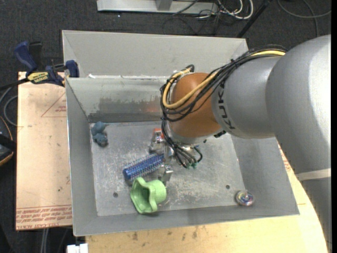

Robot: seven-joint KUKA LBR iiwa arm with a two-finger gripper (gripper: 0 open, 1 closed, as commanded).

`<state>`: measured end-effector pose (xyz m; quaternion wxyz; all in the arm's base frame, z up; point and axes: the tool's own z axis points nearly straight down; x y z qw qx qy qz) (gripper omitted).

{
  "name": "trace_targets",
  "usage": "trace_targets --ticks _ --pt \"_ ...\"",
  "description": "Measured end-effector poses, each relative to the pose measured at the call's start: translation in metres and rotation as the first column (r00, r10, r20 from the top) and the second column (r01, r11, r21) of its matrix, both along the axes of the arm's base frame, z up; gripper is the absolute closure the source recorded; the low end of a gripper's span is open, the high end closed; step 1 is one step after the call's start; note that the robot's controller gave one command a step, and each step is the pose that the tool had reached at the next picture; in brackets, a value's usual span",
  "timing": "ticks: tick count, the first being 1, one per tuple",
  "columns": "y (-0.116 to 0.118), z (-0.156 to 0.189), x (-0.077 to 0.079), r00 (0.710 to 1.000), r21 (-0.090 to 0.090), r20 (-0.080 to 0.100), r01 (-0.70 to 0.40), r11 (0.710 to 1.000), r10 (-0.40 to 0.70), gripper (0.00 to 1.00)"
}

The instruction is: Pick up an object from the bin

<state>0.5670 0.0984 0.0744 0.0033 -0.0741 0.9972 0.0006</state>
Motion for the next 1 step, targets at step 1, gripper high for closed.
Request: trace_targets --ticks 1 --pt "0.0006 0.0041 0.0027 1.000 0.003 0.010 0.002 1.000 -0.002 1.00"
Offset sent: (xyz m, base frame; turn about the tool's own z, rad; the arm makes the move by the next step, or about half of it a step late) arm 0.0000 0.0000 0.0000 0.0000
